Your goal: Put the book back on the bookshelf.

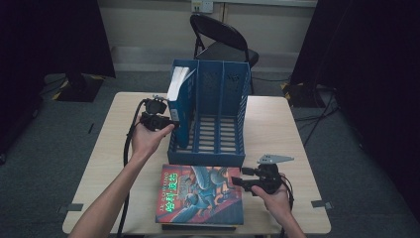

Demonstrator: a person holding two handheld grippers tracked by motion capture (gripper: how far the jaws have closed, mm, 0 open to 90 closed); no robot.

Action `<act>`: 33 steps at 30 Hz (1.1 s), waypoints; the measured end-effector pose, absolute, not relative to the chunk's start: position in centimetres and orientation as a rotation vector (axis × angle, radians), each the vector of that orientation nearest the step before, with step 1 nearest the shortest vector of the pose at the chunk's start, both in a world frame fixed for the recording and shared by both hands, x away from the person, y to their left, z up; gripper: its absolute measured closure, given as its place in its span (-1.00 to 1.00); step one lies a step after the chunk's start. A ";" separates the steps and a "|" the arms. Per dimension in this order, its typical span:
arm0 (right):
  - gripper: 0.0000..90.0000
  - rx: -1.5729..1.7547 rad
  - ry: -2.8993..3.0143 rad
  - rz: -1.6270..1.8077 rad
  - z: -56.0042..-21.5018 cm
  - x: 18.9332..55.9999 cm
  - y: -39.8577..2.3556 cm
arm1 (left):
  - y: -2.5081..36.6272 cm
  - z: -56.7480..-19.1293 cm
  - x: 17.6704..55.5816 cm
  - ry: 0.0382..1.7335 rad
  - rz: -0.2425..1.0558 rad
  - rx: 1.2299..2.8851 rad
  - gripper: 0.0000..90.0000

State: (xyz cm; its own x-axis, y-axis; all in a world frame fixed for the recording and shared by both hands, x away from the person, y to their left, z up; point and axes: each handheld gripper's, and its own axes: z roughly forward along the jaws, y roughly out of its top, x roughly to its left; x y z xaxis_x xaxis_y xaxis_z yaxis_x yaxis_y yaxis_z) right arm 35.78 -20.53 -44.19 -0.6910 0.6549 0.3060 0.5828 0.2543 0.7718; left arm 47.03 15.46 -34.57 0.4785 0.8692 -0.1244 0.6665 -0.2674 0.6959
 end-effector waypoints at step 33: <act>-0.20 1.165 2.428 1.360 -44.2 36.7 -19.0 | 19.1 -40.9 38.3 1.089 0.170 2.060 0.21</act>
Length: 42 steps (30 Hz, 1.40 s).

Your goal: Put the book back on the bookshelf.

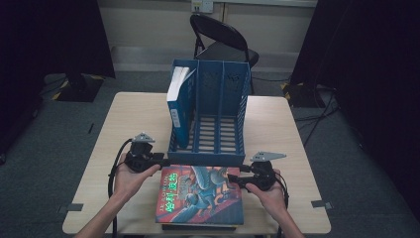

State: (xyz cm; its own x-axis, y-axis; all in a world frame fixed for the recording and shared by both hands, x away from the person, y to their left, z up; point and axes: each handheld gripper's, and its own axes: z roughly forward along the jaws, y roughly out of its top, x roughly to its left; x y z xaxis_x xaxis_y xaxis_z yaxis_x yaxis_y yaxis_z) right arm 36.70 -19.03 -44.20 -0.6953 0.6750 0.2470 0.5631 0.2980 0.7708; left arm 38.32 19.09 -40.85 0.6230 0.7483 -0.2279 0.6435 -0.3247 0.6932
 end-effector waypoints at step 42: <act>0.48 1.022 2.407 1.319 -43.7 37.4 -17.6 | 19.8 -43.5 33.4 1.061 0.226 1.970 0.47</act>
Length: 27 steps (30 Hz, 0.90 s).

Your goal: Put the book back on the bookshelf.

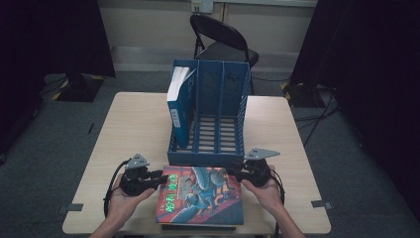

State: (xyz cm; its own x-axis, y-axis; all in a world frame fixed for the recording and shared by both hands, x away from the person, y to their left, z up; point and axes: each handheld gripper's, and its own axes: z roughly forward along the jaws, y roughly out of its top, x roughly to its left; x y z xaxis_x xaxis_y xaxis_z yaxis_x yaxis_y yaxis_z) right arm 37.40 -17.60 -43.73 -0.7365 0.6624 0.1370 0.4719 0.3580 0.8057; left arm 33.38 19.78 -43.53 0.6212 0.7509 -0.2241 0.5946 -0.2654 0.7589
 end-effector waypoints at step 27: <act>0.55 0.984 2.480 1.305 -43.5 32.1 -19.5 | 17.7 -43.6 34.8 1.042 0.188 1.982 0.52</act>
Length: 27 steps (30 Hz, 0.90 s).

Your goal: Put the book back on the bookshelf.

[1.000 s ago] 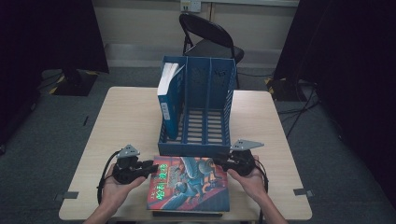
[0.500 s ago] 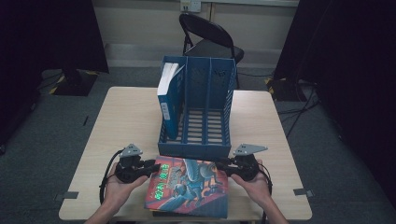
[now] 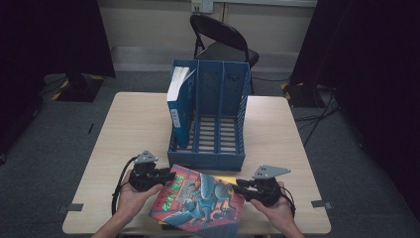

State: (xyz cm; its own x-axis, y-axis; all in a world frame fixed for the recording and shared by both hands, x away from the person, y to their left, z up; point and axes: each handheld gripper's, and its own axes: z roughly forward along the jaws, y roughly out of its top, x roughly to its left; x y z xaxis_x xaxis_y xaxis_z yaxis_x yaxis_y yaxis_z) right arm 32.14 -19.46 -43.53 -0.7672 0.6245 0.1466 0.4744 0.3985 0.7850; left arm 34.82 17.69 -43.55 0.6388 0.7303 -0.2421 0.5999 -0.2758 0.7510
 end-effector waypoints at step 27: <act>0.56 0.876 2.608 1.335 -43.2 33.6 -15.7 | 18.6 -43.7 32.9 1.047 0.115 1.966 0.59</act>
State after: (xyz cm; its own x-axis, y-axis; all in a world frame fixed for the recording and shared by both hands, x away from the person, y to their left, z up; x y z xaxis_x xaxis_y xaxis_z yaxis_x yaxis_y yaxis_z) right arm 33.59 -15.69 -43.24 -0.8325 0.5245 0.1786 0.4516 0.4556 0.7672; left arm 32.93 18.62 -43.67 0.6405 0.7079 -0.2978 0.6267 -0.2576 0.7355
